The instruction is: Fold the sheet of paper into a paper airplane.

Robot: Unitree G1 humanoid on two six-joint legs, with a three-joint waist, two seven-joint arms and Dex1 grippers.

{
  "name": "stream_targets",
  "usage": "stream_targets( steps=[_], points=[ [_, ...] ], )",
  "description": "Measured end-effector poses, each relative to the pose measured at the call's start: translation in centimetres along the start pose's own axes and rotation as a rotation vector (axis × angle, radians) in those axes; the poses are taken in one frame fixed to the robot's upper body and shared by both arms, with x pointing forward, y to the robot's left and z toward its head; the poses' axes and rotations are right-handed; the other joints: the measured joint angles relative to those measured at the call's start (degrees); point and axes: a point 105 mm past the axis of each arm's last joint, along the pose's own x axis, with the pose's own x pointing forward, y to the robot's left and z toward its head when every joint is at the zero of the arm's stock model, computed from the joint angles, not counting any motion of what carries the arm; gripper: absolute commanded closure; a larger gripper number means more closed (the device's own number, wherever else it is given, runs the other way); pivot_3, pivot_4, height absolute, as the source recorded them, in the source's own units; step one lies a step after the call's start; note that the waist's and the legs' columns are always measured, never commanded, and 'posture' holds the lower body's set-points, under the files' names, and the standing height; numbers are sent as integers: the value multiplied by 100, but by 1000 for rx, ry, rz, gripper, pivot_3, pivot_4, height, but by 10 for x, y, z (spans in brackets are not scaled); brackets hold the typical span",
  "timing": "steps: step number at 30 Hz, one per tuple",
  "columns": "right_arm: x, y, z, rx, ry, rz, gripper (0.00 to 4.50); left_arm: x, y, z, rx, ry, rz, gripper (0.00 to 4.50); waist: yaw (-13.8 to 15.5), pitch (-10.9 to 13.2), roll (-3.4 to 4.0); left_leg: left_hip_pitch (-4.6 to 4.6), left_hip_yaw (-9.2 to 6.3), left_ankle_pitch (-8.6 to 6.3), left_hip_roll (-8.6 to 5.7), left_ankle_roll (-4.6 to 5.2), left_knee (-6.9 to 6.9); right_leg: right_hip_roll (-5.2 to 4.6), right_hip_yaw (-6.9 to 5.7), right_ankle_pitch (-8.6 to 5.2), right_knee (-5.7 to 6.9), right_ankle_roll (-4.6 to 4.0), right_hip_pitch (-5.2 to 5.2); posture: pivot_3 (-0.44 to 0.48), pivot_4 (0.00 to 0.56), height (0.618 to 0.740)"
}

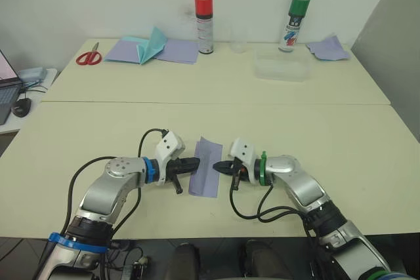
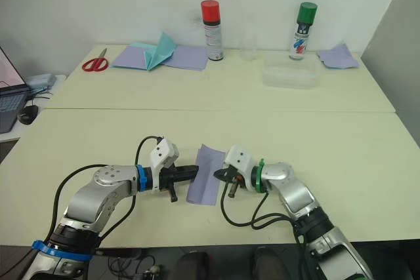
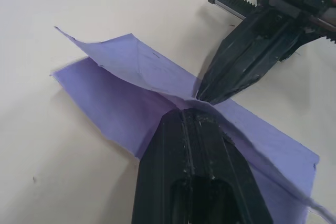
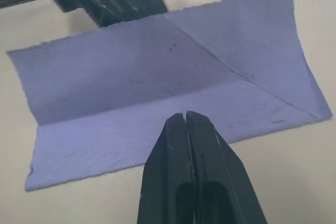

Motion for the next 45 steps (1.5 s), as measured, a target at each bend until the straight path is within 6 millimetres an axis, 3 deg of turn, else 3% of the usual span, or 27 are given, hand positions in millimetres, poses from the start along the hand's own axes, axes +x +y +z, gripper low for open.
stream_targets(
  steps=[7,15,20,23,27,28,29,31,32,34,43,45],
  points=[
    [-41,-19,12,13,-9,-86,4476,2,-1,7,16,-15,-9,4500,-3,0,-1,-38,-6,-1,-8,0,2,5,-5,-3,-5,-6,-26,0,150,740],
    [-53,-16,17,139,12,-102,4476,14,-13,21,45,-50,-60,4500,-8,2,-2,-36,-13,-1,-8,0,3,19,-5,-3,1,-7,-25,0,150,740],
    [-60,-19,20,326,14,-152,4476,18,-18,20,48,-44,-84,4500,-9,2,-3,-37,-15,-1,-7,0,7,20,-4,-2,4,-8,-25,0,150,740],
    [-64,-15,26,452,-9,-145,3890,24,-26,20,54,-43,-115,4500,-8,2,-3,-38,-15,-1,-7,0,7,20,-3,-2,1,-8,-23,0,150,740],
    [-64,-10,29,643,-41,-128,2476,27,-30,19,55,-38,-128,4500,-13,2,-2,-38,-15,-1,-7,0,6,20,-3,-2,3,-8,-24,0,150,740],
    [-64,-11,30,654,-46,-129,2476,27,-30,19,55,-38,-128,4500,-14,2,-2,-38,-16,-1,-7,0,6,20,-3,-1,5,-8,-24,0,150,740],
    [-65,-12,33,674,-51,-132,2136,28,-31,19,54,-38,-134,4500,-14,2,-2,-38,-17,-1,-8,0,7,20,-3,-1,5,-8,-24,0,150,740],
    [-68,-14,35,746,-74,-146,1866,29,-32,19,53,-40,-136,4500,-15,2,-2,-38,-18,-1,-8,0,7,20,-4,-1,5,-8,-23,0,150,740],
    [-65,-14,38,859,-96,-137,1866,30,-32,20,57,-41,-140,4500,-16,2,-2,-38,-19,-1,-8,0,7,23,-4,-1,8,-9,-24,0,150,740],
    [-67,-14,35,901,-90,-147,1866,30,-33,20,58,-41,-142,4500,-17,2,-1,-39,-19,-1,-8,0,7,22,-4,-1,7,-9,-24,0,150,740],
    [-61,-6,15,954,-8,-179,1866,30,-33,19,59,-36,-143,4500,-24,2,-1,-39,-17,-1,-9,0,6,23,-3,-1,6,-9,-24,0,150,740],
    [-57,-4,16,956,-6,-168,2226,30,-33,19,59,-37,-143,4500,-29,2,-1,-37,-18,-1,-8,1,7,26,-3,-1,8,-9,-24,0,150,740]
  ],
)
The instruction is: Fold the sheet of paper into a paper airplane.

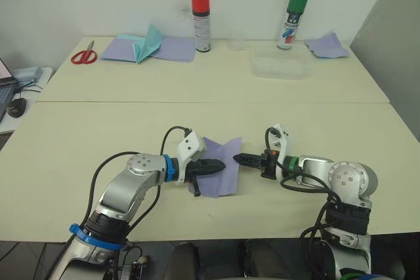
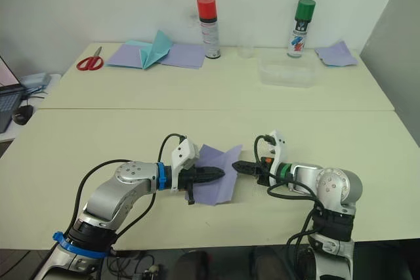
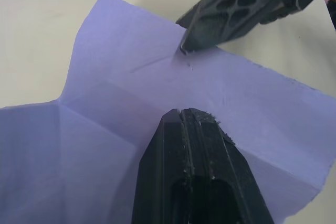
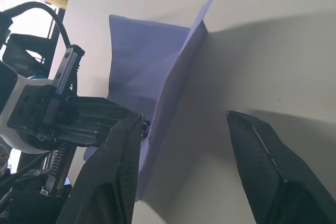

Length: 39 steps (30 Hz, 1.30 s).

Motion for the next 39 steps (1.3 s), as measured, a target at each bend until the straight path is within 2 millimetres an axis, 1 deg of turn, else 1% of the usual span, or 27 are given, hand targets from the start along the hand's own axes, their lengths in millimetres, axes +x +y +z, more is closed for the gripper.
stream_targets(
  steps=[2,6,7,12,16,21,24,27,30,37,39],
  points=[
    [3,2,-1,1,5,5,2759,0,0,0,-1,1,1,4500,2,0,0,0,-3,0,0,0,0,1,0,0,1,0,0,0,150,740],
    [5,3,-3,11,12,14,4291,0,1,-1,-5,4,4,4500,3,0,0,-1,0,0,0,0,0,0,-1,0,-1,0,0,0,150,740],
    [5,3,-3,13,14,15,4453,0,1,-2,-5,4,4,4500,3,0,0,-1,1,0,0,0,0,0,0,0,-1,0,0,0,150,740],
    [5,0,-7,31,27,15,4453,-1,4,-5,-12,15,14,4500,3,0,0,-1,0,0,0,0,0,0,-1,0,-1,0,0,0,150,740],
    [5,-1,-8,43,34,21,4453,-1,6,-3,-6,16,19,4500,3,0,0,-1,-1,0,0,0,0,1,0,0,0,0,0,0,150,740],
    [-8,-7,-3,26,28,16,4453,-1,5,-4,-8,17,18,4500,4,0,0,-1,3,0,-1,0,0,-1,1,0,-2,0,1,0,150,740],
    [-17,-14,-1,22,34,-2,4453,-1,4,-7,-14,21,19,4500,4,0,0,-2,3,0,-2,0,0,-1,1,0,-3,0,1,0,150,740],
    [-21,-16,-1,23,40,-2,4453,-1,4,-6,-14,21,20,4500,2,0,0,0,0,0,-1,0,0,3,1,0,-1,0,1,0,150,740],
    [-22,-17,-1,27,44,-6,4453,-2,4,-8,-15,25,22,4500,2,0,0,0,-2,0,1,0,0,5,3,0,0,0,1,0,150,740],
    [-18,-16,-6,30,63,-2,4453,2,1,-26,-4,76,43,4500,3,0,0,-1,1,0,-1,0,0,4,3,0,-2,0,1,0,150,740],
    [-19,-17,-7,28,67,-7,4453,3,1,-26,16,80,53,4500,5,-2,0,0,-1,0,0,0,0,4,4,0,-2,0,3,0,150,740]
  ],
)
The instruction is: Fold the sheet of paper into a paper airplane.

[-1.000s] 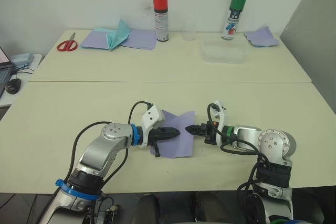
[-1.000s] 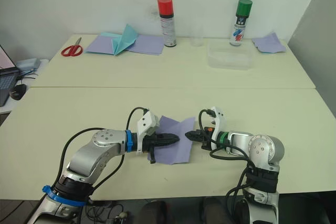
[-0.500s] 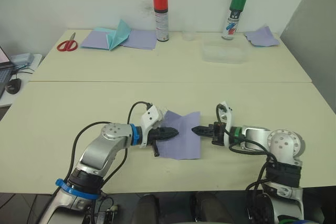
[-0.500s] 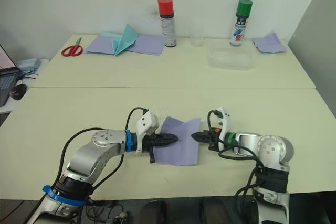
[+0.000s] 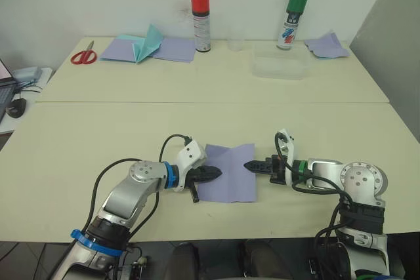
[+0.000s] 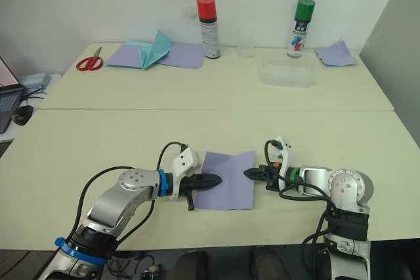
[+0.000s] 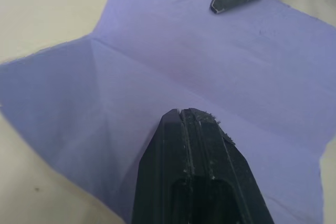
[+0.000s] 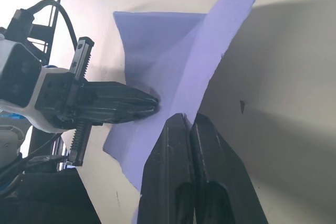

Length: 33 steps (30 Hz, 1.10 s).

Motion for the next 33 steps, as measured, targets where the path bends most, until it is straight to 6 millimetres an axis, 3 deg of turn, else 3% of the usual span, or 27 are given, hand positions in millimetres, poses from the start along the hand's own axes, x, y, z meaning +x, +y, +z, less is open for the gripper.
stream_targets(
  steps=[6,12,14,18,22,25,26,29,33],
  points=[
    [-1,-9,-12,-8,46,-35,4453,1,-1,-2,31,0,0,4500,0,-5,3,4,0,0,0,0,1,0,0,0,0,0,5,0,150,740],
    [-2,-5,-6,-52,10,-11,4297,1,0,-3,29,-4,3,4500,0,-7,4,8,-2,0,0,0,6,0,-2,0,3,1,8,0,150,740],
    [-6,-5,-2,-85,-3,-14,3853,2,0,-3,28,-5,0,4500,0,-6,4,7,-1,0,-1,0,8,0,-2,1,3,1,9,0,150,740],
    [-26,-9,14,-187,-54,-60,2384,3,0,-2,27,-6,-2,4500,3,-7,4,7,1,0,-4,1,9,-2,-3,1,-1,2,12,0,150,740],
    [-43,-8,38,-453,-111,-150,1005,4,0,-2,22,-7,0,4500,3,-7,7,9,-2,0,-6,1,11,-2,-5,0,-3,2,13,0,150,740],
    [-40,16,52,-662,-181,-76,1005,4,0,-2,9,-9,2,4500,1,-7,6,12,-3,0,-2,1,11,1,-7,0,0,2,15,0,150,740],
    [-36,27,52,-711,-189,-28,1187,6,-1,-2,1,-13,-2,4500,1,-7,6,13,-4,0,-2,0,11,2,-6,0,1,2,16,0,150,740],
    [-21,50,39,-837,-163,83,2076,7,-2,-1,-6,-18,-7,4500,4,-7,6,11,-8,0,-1,0,11,1,-6,0,0,2,16,0,150,740],
    [4,56,13,-896,-105,142,3625,7,-2,-1,-7,-18,-10,4500,6,-8,5,9,-6,0,-3,0,11,-2,-5,0,-3,2,17,0,150,740]
  ],
)
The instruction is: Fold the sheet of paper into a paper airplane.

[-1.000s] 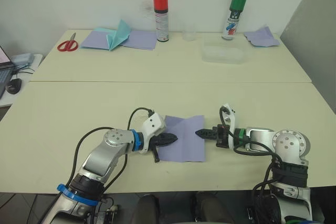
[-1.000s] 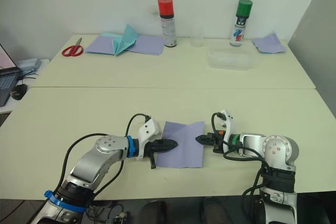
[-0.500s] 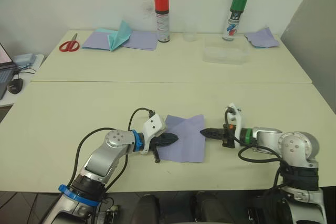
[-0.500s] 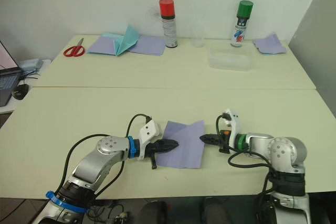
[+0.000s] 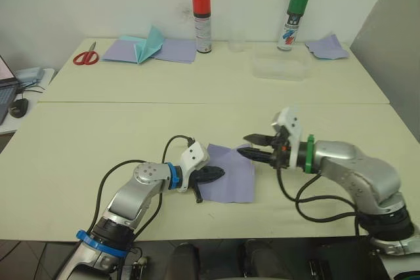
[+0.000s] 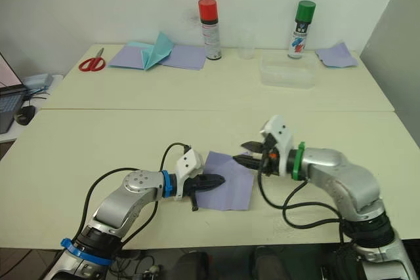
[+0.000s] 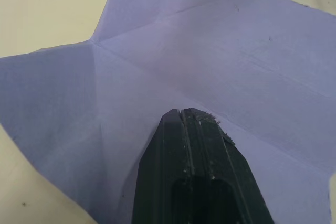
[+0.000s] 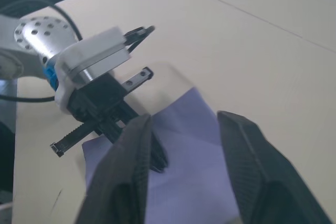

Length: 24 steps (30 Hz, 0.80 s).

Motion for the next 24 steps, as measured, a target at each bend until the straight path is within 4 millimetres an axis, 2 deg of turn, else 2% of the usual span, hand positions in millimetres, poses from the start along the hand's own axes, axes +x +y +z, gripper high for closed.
stream_targets(
  steps=[2,3,6,10,15,24],
  points=[
    [12,11,-19,7,36,35,4336,0,0,0,0,1,-1,4500,0,-1,-2,0,1,0,0,0,1,0,0,0,1,0,0,0,150,740],
    [17,14,-28,23,52,46,4425,0,0,0,1,2,-2,4500,1,-1,-2,1,1,0,0,0,2,0,-1,0,2,0,0,0,150,740],
    [24,12,-50,36,110,43,4425,1,1,1,1,6,-1,4500,3,-1,-2,1,2,0,0,0,19,0,-5,1,10,2,1,0,150,740],
    [22,0,-68,54,161,11,4425,1,1,0,-3,12,0,4500,3,0,-2,1,3,-2,0,2,58,-2,-6,0,50,-1,1,0,150,740],
    [26,-8,-72,24,144,-27,4425,1,2,-1,-4,17,2,4500,2,0,-2,14,0,-1,4,2,78,1,-5,-1,80,-2,1,0,150,740],
    [16,-47,-71,26,93,-260,4425,1,0,-3,-10,21,-1,4500,2,0,-2,36,15,-1,4,1,80,-6,5,1,82,2,17,0,150,740]
  ],
)
